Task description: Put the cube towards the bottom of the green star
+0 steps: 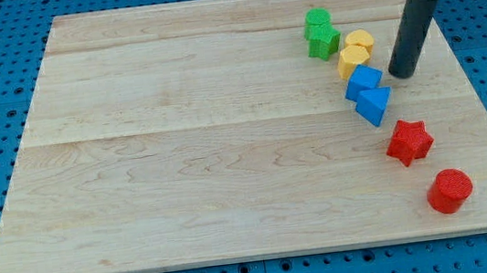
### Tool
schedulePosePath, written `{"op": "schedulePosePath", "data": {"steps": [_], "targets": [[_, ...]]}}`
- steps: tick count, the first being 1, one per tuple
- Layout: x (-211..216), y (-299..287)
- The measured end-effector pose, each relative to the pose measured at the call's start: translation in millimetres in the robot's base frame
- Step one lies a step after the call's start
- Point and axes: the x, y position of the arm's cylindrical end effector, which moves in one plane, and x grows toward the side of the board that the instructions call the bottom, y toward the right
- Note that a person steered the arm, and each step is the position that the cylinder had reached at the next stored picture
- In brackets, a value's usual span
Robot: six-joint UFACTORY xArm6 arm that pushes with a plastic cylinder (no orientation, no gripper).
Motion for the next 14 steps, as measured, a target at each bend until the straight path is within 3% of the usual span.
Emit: {"op": "schedulePosePath", "data": {"steps": [2,4,7,8,9,11,12,13,14], "targets": [[-30,-44],[-41,3],[-69,-5],[-65,11],[-8,36],[14,-17],[-14,-47],[-13,-51],[27,-35]]}}
